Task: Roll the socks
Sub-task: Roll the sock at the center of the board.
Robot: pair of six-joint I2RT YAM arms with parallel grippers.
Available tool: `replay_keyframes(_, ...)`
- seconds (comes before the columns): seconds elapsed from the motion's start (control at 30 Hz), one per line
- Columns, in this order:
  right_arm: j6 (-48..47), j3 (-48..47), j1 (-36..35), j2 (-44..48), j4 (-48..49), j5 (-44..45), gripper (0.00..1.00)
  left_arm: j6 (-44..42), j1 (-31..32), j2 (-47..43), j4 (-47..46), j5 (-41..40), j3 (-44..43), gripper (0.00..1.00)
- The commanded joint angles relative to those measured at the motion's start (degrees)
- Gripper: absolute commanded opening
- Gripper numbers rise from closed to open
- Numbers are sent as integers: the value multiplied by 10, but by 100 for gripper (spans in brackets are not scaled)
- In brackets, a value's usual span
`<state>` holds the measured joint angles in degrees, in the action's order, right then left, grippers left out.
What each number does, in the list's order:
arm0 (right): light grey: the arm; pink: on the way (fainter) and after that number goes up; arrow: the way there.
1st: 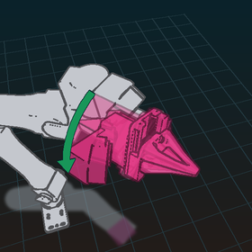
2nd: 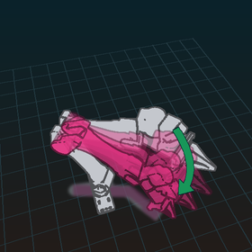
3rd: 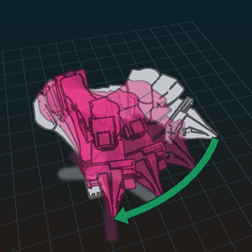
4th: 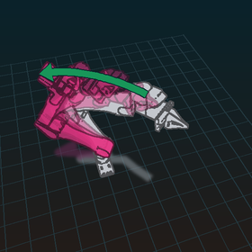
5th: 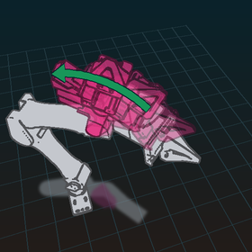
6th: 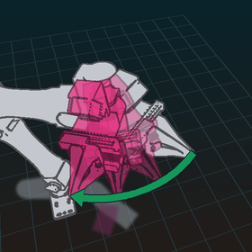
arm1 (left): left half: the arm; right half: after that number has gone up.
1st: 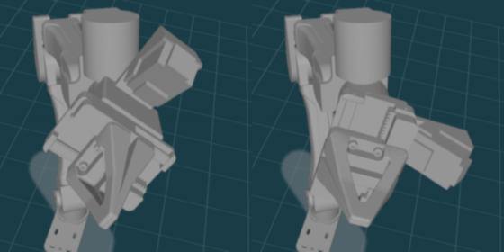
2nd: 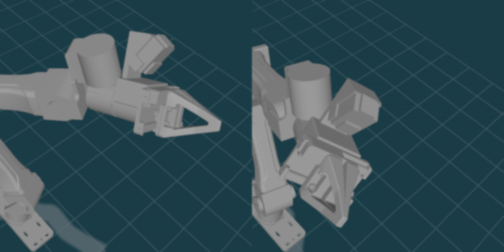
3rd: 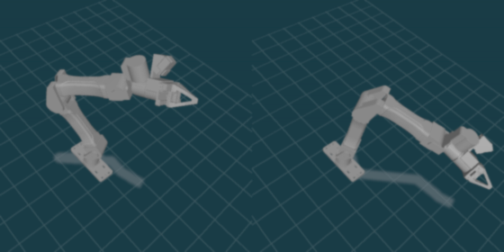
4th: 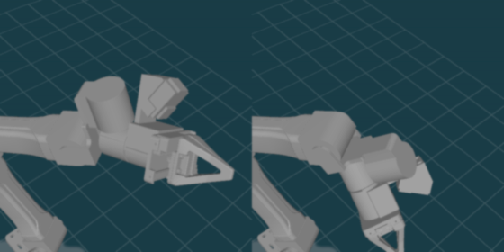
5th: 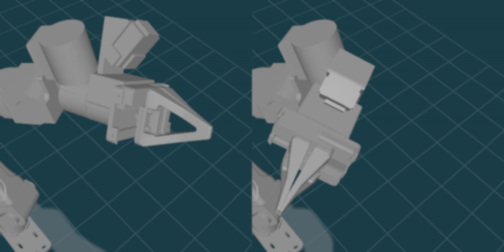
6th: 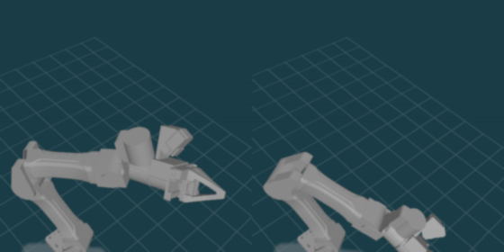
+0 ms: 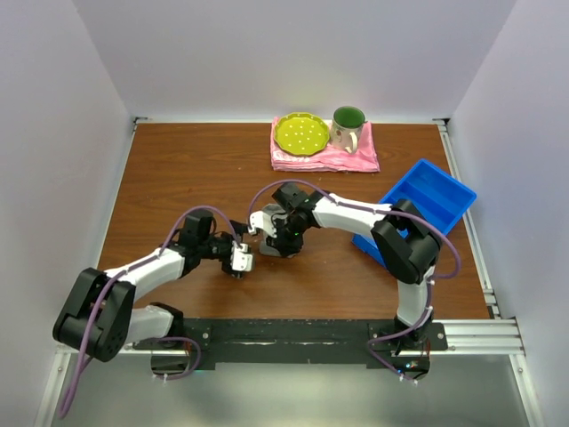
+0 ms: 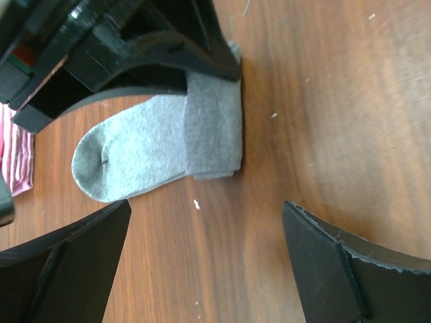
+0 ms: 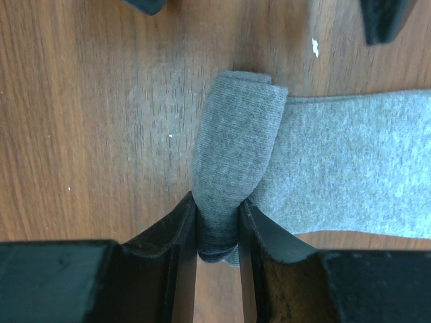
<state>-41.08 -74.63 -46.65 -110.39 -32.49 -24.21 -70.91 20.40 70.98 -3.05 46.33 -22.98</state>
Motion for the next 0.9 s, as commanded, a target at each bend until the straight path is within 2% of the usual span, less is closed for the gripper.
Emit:
replay_keyframes(0.0,10,-21,-3,-26,-27,-19,0,1,42,17,-27,-28,-17,98)
replay_keyframes(0.17,11,-31,3,-34,-34,-27,0,17,62,29,-28,-42,-30,95)
replay_keyframes(0.37,15,-42,11,-43,-42,-44,0,8,89,25,15,-40,-49,91)
replay_keyframes(0.5,16,-38,13,-41,-36,-43,0,102,83,-22,-29,-52,-37,81)
replay_keyframes(0.6,16,-32,15,-42,-31,-42,0,139,45,-36,-46,-15,-38,81)
replay_keyframes(0.67,17,-37,17,-48,-33,-44,0,125,34,-40,-24,17,-38,81)
replay_keyframes(0.73,18,-41,18,-52,-40,-46,0,71,35,-43,1,24,-40,81)
replay_keyframes(0.8,16,-47,21,-55,-46,-48,0,15,36,-44,30,9,-37,81)
replay_keyframes(0.87,17,-48,26,-55,-48,-51,0,-5,36,-51,57,-9,-24,82)
